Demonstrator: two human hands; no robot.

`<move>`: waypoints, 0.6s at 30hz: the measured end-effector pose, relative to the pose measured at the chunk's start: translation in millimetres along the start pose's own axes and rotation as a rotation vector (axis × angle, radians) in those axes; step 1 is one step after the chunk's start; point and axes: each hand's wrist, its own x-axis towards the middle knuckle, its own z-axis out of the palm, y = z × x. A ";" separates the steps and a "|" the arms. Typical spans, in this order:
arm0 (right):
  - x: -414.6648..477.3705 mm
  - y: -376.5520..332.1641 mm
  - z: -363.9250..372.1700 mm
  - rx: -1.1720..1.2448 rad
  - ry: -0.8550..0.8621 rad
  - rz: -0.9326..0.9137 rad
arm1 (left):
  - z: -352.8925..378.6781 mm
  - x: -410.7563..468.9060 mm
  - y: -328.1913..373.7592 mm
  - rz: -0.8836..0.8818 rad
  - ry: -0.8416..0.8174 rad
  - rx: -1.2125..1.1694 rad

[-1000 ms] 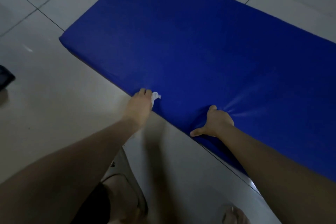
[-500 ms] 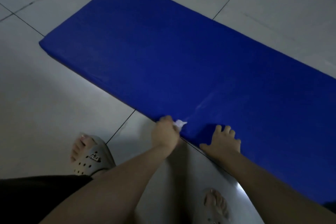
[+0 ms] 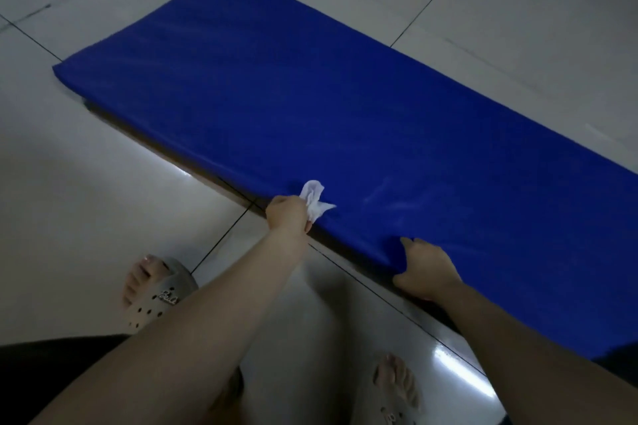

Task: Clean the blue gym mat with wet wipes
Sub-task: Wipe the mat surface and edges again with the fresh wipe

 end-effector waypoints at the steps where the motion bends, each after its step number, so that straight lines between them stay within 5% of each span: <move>1: -3.1 2.0 -4.7 0.029 0.013 -0.030 | 4.9 -5.4 10.2 -0.010 0.061 -0.071; 8: -29.0 -4.3 -37.9 0.249 0.358 -0.103 | 32.0 -47.0 49.4 0.369 -0.021 -0.036; 13: -8.5 -70.7 -103.2 0.219 0.695 -0.395 | 24.5 -29.0 160.3 0.621 0.073 -0.084; 18: 34.2 -138.8 -107.3 0.092 0.602 -0.478 | -15.0 26.7 213.6 0.600 0.118 0.032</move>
